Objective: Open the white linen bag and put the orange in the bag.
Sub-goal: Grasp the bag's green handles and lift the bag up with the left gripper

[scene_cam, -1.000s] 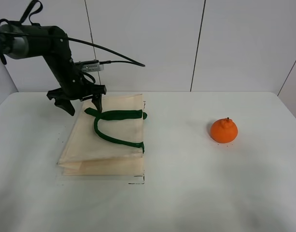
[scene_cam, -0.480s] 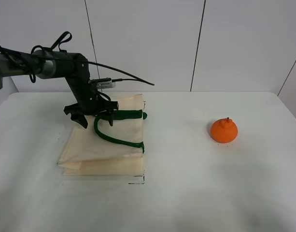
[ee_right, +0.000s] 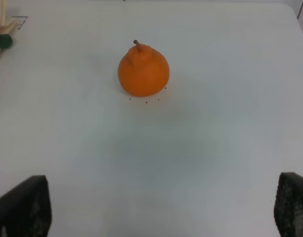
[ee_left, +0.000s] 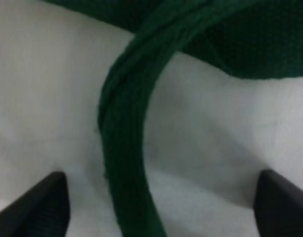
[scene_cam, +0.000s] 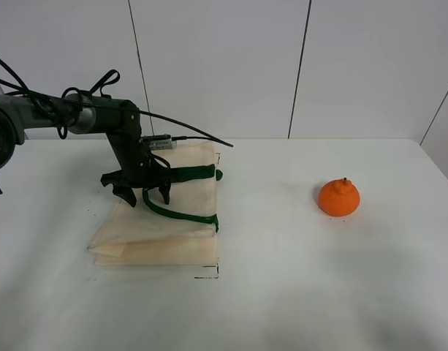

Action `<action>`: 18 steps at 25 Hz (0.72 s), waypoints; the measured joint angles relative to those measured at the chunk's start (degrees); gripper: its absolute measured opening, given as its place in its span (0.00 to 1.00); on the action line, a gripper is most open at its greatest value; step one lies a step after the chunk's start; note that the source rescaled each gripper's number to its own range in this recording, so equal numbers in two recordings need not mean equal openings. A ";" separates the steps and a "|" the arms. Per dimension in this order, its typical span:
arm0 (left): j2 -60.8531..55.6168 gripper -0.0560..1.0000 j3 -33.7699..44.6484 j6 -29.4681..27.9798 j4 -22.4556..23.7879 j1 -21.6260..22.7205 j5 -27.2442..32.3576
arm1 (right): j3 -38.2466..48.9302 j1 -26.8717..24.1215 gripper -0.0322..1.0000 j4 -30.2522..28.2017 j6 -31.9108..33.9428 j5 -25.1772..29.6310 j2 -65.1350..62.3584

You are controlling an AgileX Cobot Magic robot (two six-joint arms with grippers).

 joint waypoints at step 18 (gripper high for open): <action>-3.11 0.06 -14.44 -0.87 1.68 0.00 14.56 | 0.00 0.00 1.00 0.00 0.00 0.00 0.00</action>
